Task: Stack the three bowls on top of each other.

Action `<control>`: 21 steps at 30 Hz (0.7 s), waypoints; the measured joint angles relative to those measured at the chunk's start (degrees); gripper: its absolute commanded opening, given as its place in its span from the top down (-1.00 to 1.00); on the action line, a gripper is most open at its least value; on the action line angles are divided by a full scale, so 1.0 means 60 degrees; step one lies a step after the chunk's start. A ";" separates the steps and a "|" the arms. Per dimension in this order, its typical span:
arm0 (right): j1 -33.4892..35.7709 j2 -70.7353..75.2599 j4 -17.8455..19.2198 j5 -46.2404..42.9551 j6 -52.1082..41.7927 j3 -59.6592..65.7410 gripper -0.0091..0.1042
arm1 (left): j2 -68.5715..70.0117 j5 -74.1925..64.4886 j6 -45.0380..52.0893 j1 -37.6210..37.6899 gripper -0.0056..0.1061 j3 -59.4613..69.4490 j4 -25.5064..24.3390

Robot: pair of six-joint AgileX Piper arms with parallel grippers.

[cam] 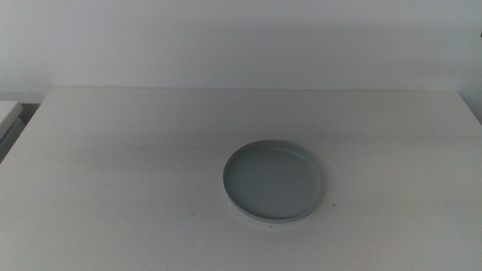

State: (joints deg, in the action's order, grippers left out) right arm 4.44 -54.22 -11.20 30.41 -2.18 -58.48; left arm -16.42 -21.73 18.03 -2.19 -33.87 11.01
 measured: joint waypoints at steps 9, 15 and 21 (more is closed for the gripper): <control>0.0000 0.2028 0.0000 -0.1485 0.0000 0.2554 -0.80 | 0.0464 0.0776 0.0000 0.0000 -0.78 0.0845 0.0000; 0.0000 0.4352 0.0322 -0.1764 0.0000 0.4565 -0.80 | 0.0906 0.1348 0.0000 0.0000 -0.78 0.2244 0.0020; 0.0000 0.6995 0.1632 -0.1840 0.0000 0.6410 -0.80 | 0.1947 0.1433 0.0000 0.0000 -0.78 0.3723 0.0020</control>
State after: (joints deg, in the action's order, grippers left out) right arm 4.44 -12.25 -1.41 19.37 -2.18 -20.02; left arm -4.74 -13.13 18.03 -2.19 -11.53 11.13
